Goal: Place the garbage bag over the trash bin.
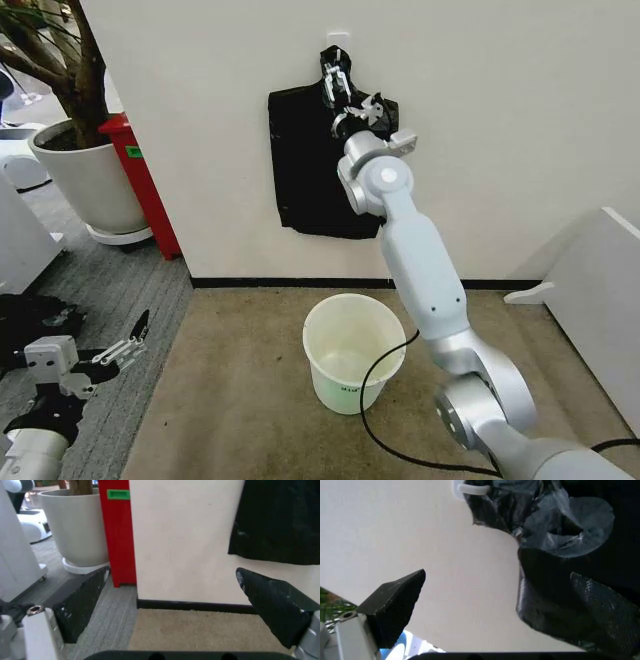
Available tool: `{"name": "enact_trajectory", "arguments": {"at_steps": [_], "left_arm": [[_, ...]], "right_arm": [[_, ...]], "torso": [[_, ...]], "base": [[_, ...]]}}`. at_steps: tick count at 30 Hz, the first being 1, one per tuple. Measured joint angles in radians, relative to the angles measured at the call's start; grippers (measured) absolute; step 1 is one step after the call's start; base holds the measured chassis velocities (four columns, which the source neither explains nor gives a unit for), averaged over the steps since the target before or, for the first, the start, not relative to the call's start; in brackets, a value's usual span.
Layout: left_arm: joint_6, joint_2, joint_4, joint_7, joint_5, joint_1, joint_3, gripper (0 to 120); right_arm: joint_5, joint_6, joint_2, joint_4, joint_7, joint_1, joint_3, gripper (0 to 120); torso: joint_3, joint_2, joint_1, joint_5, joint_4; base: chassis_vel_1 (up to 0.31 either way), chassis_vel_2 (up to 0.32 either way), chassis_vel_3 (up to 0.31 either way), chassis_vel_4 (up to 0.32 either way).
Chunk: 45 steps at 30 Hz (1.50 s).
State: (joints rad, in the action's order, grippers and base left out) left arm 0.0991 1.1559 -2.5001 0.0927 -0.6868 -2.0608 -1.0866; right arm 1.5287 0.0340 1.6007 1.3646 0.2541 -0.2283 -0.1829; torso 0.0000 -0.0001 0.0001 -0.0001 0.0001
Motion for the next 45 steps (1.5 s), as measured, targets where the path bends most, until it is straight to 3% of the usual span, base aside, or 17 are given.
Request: {"name": "enact_trajectory", "arguments": {"at_steps": [13,22,27,29,36,41,45], "left_arm": [[-0.002,0.017,0.000,0.001,0.008,-0.003,-0.007,100],[-0.002,0.017,0.000,0.001,0.009,-0.003,-0.008,100],[-0.002,0.017,0.000,0.001,0.008,-0.003,-0.008,100],[-0.002,0.017,0.000,0.001,0.009,-0.003,-0.008,100],[-0.003,0.017,0.000,0.001,0.008,-0.002,-0.008,100],[-0.004,0.017,0.000,0.001,0.008,-0.002,-0.008,100],[-0.004,0.017,0.000,0.001,0.008,-0.001,-0.008,100]], "right_arm": [[-0.034,-0.029,0.008,-0.077,0.043,0.042,-0.007,98],[-0.040,-0.049,0.009,-0.092,0.058,0.061,-0.013,68],[-0.030,-0.052,0.009,-0.092,0.070,0.067,-0.012,47],[-0.028,-0.052,0.009,-0.091,0.074,0.067,-0.011,43],[-0.019,-0.062,0.008,-0.082,0.110,0.067,-0.004,14],[0.007,-0.067,0.008,-0.067,0.151,0.065,-0.005,0],[0.034,-0.076,0.007,-0.039,0.196,0.061,-0.001,0]], "torso": [[0.000,0.000,0.000,0.0000,-0.0001],[0.000,0.000,0.000,0.0001,-0.0002],[0.000,0.000,0.000,0.0000,-0.0001],[0.000,0.000,0.000,0.0000,-0.0001],[0.000,0.000,0.000,0.0001,-0.0001],[0.000,0.000,0.000,0.0000,0.0000],[0.000,0.000,0.000,0.0001,-0.0001]], "base": [[0.000,0.000,0.000,0.000],[0.000,0.000,0.000,0.000],[0.000,0.000,0.000,0.000],[0.000,0.000,0.000,0.000],[0.000,0.000,0.000,0.000],[0.000,0.000,0.000,0.000],[0.000,0.000,0.000,0.000]]}}
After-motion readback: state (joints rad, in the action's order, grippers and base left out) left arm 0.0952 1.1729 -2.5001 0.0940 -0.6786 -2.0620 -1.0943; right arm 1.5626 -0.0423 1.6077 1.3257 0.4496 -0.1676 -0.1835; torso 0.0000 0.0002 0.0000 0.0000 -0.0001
